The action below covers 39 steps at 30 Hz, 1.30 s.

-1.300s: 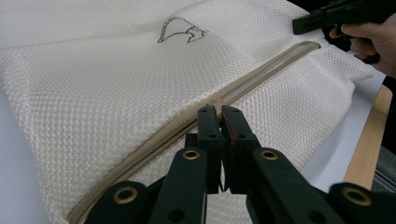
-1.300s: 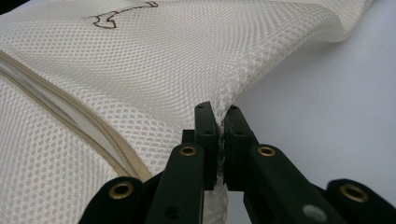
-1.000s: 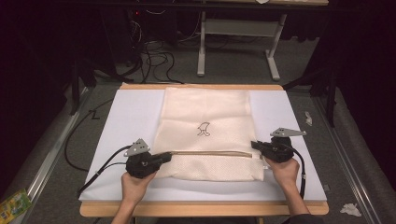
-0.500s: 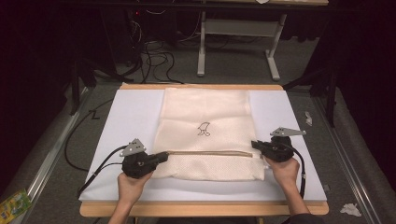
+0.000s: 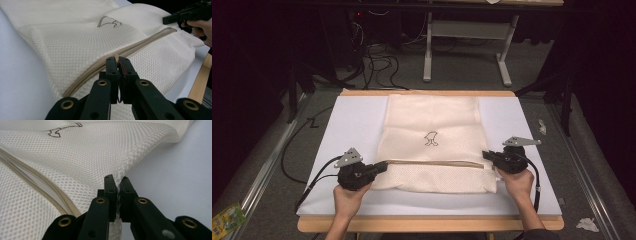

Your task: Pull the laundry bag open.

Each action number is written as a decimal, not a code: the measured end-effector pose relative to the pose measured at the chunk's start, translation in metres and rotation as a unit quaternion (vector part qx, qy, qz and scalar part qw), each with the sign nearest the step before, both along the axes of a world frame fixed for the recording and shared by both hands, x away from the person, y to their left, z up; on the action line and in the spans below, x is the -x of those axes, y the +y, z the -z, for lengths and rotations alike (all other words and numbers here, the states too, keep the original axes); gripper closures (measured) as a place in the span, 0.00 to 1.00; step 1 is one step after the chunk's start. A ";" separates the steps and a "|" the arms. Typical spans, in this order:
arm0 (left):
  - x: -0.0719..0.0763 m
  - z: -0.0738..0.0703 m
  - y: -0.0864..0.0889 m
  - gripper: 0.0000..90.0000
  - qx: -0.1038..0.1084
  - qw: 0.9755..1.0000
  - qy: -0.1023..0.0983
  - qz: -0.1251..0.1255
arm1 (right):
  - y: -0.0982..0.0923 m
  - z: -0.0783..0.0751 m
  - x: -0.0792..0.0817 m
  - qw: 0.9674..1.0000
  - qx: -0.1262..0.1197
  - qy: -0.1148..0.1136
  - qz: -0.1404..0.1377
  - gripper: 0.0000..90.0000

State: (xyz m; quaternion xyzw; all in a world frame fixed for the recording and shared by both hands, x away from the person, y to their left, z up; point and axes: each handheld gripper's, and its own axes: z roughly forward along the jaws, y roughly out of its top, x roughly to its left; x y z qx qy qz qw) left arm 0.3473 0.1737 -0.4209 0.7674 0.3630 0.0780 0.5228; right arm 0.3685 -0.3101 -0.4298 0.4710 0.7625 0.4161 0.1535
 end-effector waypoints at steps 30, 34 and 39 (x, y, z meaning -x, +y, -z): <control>0.000 0.000 0.029 0.97 -0.007 0.999 0.006 -0.035 | -0.008 0.002 0.002 1.000 0.000 -0.003 0.006 0.98; 0.002 0.001 0.031 0.97 -0.008 0.999 0.002 -0.041 | -0.008 0.002 0.002 1.000 0.008 0.002 0.009 0.98; 0.001 0.001 0.032 0.97 -0.009 0.999 0.007 -0.041 | -0.009 0.002 0.003 1.000 0.005 0.003 0.011 0.98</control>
